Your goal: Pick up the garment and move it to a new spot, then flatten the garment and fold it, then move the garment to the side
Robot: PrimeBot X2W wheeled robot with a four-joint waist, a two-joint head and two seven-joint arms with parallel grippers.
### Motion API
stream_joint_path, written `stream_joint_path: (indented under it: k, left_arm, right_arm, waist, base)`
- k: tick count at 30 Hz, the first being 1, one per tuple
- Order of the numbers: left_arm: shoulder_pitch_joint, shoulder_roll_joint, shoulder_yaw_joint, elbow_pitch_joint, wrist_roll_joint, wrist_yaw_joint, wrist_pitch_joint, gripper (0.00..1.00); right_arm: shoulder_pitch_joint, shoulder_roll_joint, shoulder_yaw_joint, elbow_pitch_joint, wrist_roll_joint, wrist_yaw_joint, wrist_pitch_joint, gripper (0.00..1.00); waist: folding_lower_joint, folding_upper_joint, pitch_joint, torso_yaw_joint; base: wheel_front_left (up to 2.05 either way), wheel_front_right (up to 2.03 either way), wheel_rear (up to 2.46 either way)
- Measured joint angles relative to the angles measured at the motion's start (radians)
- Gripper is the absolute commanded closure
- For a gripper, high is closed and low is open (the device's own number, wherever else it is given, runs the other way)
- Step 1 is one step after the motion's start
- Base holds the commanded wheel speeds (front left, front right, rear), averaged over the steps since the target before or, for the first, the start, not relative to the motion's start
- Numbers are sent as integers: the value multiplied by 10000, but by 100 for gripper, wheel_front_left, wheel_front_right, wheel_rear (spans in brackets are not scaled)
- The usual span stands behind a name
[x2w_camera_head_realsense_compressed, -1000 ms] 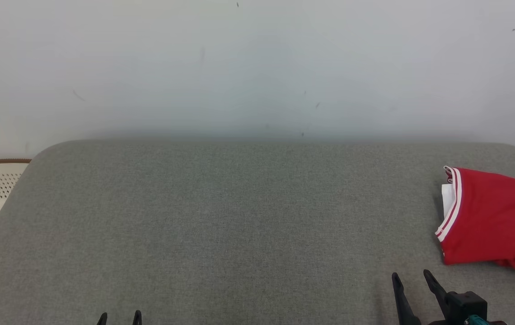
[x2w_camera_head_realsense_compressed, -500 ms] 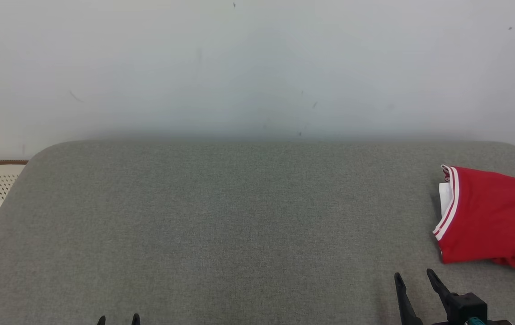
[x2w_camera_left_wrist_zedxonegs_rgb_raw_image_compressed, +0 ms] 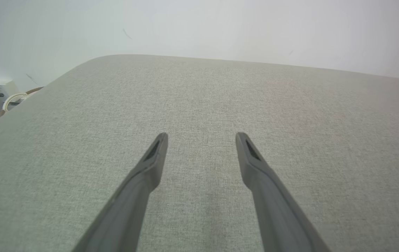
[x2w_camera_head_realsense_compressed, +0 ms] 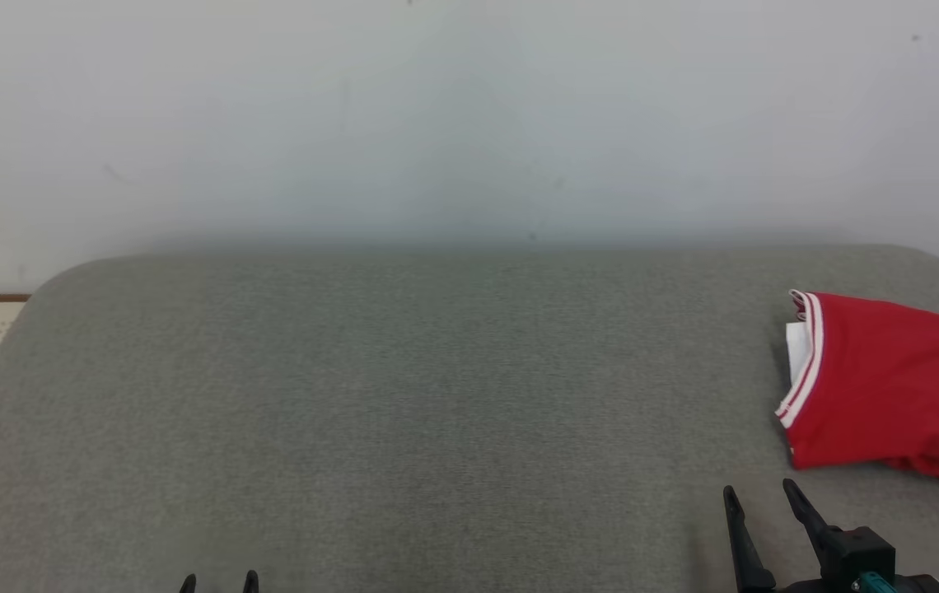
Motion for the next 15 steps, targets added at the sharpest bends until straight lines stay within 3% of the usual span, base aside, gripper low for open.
stream_joint_path:
  k: [6, 15]
  left_arm:
    - [-17, -6, -79, -10, -19, 58, 0, 0]
    - [-52, -6, -111, -10, -50, 96, 0, 0]
  right_arm:
    - [6, -104, 117, -109, 102, 0, 0, 0]
    - [24, -226, 347, -228, 372, 0, 0, 0]
  waist:
    - [0, 1, 77, -509]
    - [0, 0, 111, -570]
  base:
    - [0, 0, 0]
    - [0, 0, 0]
